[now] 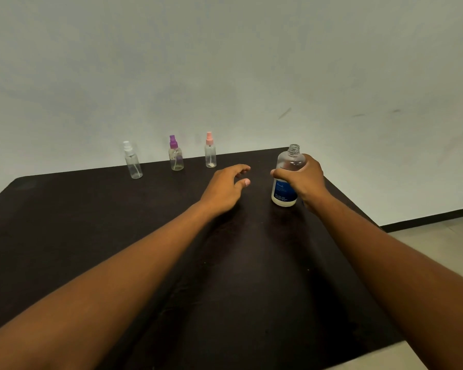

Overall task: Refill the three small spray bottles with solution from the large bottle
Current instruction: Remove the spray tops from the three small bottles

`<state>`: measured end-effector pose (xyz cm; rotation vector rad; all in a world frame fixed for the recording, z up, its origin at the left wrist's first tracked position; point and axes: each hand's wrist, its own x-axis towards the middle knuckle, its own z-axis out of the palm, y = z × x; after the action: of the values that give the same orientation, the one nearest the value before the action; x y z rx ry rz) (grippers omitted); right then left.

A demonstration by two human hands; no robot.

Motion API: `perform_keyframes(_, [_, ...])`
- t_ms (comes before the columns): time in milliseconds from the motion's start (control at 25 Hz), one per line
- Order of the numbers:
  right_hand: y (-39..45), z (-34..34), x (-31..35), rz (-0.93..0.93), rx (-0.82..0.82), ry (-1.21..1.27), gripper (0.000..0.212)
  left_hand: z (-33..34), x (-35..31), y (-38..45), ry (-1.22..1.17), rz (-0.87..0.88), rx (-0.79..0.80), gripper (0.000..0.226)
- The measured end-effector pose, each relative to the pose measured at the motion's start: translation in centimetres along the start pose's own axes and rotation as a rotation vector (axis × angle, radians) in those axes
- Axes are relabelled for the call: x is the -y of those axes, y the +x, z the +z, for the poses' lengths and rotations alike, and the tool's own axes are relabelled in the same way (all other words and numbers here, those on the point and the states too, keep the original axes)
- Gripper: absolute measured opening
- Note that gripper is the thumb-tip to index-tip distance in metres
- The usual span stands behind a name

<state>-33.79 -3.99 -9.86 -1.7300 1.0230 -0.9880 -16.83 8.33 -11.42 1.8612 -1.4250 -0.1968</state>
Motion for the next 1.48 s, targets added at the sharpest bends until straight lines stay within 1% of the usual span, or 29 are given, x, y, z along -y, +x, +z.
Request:
perform_keyframes(240, [-0.5, -0.2, 0.4, 0.008, 0.037, -0.011, 0.067, -1.4, -0.4, -1.3, 0.012, -0.015, -0.006, 0.048])
perform_keyframes(400, [-2.5, -1.6, 2.2, -0.043, 0.038, -0.095, 0.094, -3.6, -1.0, -3.0, 0.072, -0.026, 0.001, 0.053])
perform_keyframes(480, [-3.7, -2.5, 3.9, -0.095, 0.006, -0.158, 0.099, -5.2, -1.4, -4.1, 0.089, -0.045, 0.004, 0.055])
perform_keyframes(640, [-5.8, -3.2, 7.1, -0.244, -0.021, -0.290, 0.097, -8.5, -2.3, -6.7, 0.136, -0.068, -0.011, 0.057])
perform_keyframes(760, [-7.9, -2.5, 9.5, -0.394, 0.009, -0.416, 0.095, -11.2, -2.9, -8.8, 0.168, -0.074, -0.038, 0.058])
perform_keyframes(880, [-9.6, -0.5, 11.5, -0.475, 0.063, -0.440, 0.091, -13.5, -2.8, -10.5, 0.184, -0.076, -0.072, 0.059])
perform_keyframes(1000, [-10.2, 2.4, 12.3, -0.481, 0.099, -0.391, 0.086, -15.0, -1.7, -11.4, 0.193, -0.083, -0.094, 0.058])
perform_keyframes(1120, [-9.6, 5.7, 12.0, -0.431, 0.138, -0.307, 0.087, -15.8, 0.3, -11.1, 0.212, -0.095, -0.099, 0.059])
perform_keyframes(1280, [-6.9, 9.7, 10.3, -0.328, 0.158, -0.216, 0.089, -15.4, 3.5, -8.8, 0.225, -0.101, -0.077, 0.061])
perform_keyframes(1480, [-2.6, 13.8, 7.7, -0.240, 0.159, -0.183, 0.087, -13.9, 6.4, -5.4, 0.213, -0.095, -0.062, 0.061])
